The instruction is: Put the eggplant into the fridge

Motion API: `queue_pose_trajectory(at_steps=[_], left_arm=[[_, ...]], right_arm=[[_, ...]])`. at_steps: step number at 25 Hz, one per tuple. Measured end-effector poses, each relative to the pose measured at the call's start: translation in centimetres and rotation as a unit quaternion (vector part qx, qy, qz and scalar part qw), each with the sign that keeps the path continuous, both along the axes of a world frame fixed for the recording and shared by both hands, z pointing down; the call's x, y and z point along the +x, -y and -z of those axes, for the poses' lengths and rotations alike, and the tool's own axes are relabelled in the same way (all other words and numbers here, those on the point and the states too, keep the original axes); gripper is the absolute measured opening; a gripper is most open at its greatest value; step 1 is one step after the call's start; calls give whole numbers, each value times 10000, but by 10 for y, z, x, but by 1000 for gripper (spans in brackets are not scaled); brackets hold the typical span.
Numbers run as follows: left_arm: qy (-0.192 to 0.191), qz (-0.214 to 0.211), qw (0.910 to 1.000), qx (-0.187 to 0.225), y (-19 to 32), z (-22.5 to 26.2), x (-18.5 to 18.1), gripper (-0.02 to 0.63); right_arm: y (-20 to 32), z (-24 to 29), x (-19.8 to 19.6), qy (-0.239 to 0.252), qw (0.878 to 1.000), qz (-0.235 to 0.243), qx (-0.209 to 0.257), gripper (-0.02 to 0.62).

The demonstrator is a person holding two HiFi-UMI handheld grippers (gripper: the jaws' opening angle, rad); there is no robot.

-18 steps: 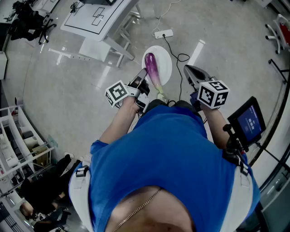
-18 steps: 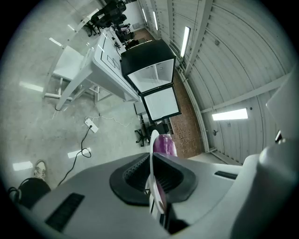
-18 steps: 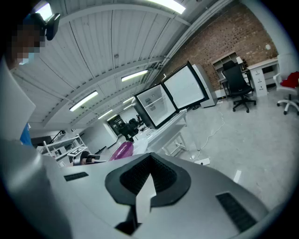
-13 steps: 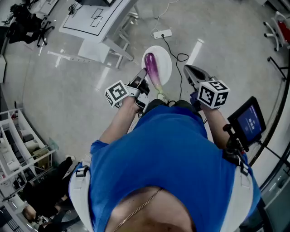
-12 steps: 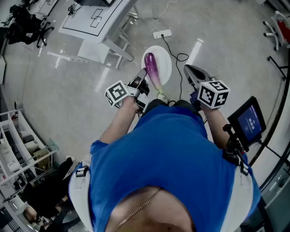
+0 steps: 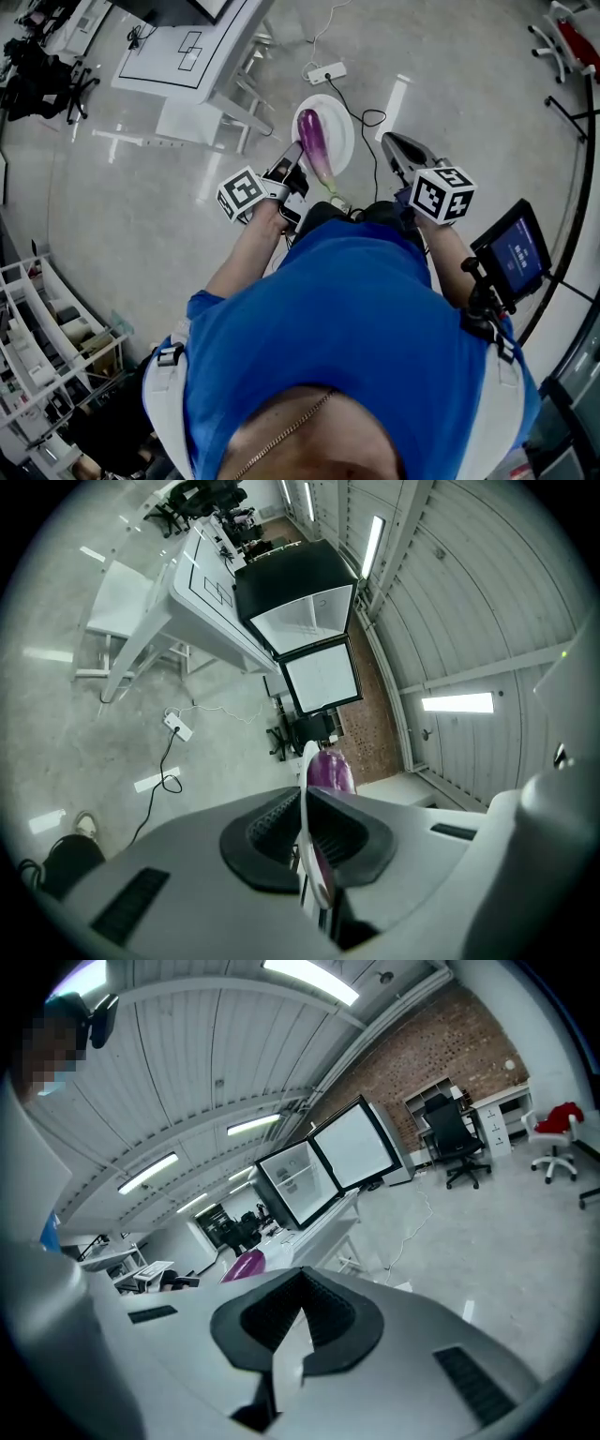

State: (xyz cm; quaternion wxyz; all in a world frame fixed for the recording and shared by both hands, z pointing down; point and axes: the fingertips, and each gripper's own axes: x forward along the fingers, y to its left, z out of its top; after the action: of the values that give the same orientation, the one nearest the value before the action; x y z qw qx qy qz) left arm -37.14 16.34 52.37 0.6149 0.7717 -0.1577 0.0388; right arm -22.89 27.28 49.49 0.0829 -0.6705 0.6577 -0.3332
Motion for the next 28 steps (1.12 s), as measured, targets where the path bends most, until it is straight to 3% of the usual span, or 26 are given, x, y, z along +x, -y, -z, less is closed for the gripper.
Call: queue_pose_trajectory(at_steps=[12, 22, 24, 28], left_arm=[[-20, -300, 9995, -26, 11, 3, 32, 25], [-52, -300, 9995, 50, 11, 7, 35, 25], [-35, -234, 9997, 50, 15, 7, 58, 25], [-4, -37, 10000, 57, 33, 10, 147, 25]], right_arm=[[-1, 7, 34, -63, 9986, -519, 31, 0], [-2, 9, 42, -65, 9980, -603, 169, 0], [3, 8, 66, -41, 9984, -549, 157, 0], [23, 7, 160, 14, 9991, -391, 139, 0]])
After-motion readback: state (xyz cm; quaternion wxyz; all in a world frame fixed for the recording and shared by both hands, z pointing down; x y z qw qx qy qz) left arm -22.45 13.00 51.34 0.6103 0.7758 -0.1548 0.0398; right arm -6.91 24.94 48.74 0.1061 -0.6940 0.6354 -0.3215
